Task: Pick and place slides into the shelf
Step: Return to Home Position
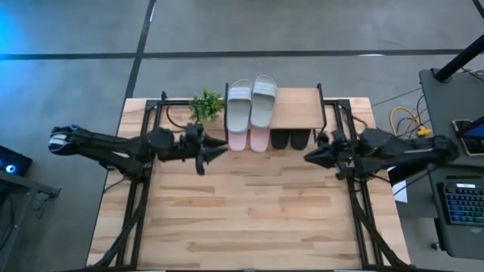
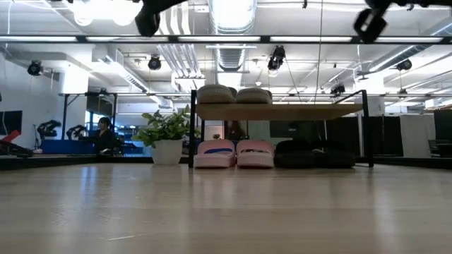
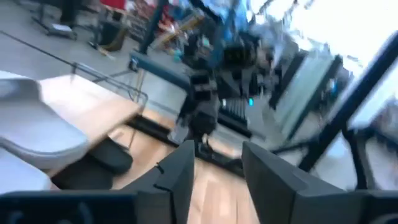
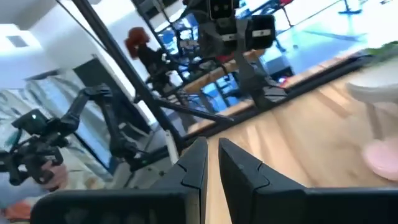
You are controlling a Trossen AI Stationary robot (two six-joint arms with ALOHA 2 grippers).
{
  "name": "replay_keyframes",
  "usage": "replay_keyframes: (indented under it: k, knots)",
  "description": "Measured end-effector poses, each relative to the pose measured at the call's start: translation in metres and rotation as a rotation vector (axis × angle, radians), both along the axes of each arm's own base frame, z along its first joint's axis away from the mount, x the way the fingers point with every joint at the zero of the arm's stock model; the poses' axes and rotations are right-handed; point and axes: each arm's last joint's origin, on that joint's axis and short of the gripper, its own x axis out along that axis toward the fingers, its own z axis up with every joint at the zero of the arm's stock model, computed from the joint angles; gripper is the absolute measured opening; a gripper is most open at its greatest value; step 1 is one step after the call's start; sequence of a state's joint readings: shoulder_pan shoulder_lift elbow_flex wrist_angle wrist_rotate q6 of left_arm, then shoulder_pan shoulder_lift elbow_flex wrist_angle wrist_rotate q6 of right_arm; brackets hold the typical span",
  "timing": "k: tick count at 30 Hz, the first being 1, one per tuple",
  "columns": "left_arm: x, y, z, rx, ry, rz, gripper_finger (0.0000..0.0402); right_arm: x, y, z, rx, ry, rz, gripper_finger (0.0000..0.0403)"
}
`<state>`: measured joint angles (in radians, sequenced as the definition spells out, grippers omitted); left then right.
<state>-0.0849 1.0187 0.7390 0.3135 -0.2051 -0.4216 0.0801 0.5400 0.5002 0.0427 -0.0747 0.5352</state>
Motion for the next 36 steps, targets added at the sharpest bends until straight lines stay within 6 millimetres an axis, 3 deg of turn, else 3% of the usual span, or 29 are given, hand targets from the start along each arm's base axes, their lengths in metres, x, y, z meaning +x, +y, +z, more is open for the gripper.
replay_keyframes:
  k: [7, 11, 16, 22, 28, 32, 36]
  knots:
    - [-0.011, 0.006, -0.032, -0.156, 0.023, 0.126, 0.0096, -0.036, -0.002, -0.011, -0.097, -0.036, 0.004, 0.0034]
    - [-0.009, 0.003, -0.048, -0.303, 0.039, 0.094, 0.0095, -0.05, -0.004, -0.018, -0.19, 0.0, 0.0, 0.0033]
    - [-0.002, -0.003, -0.055, 0.024, 0.064, 0.041, 0.0095, -0.068, -0.009, -0.034, -0.094, 0.159, -0.128, 0.0034]
    - [-0.003, 0.001, -0.061, 0.145, 0.071, 0.012, 0.0095, -0.085, -0.007, -0.033, -0.223, -0.017, -0.003, 0.0034]
    - [-0.024, 0.006, -0.092, 0.154, -0.132, -0.067, 0.0095, -0.075, -0.004, -0.041, -0.237, -0.062, 0.039, 0.0034]
    - [-0.05, 0.01, -0.119, 0.153, -0.234, -0.041, 0.0095, -0.064, -0.002, -0.053, -0.243, -0.19, 0.073, 0.0034]
    - [-0.068, 0.011, -0.135, 0.153, -0.26, -0.034, 0.0095, -0.054, -0.002, -0.074, -0.211, -0.169, 0.035, 0.0034]
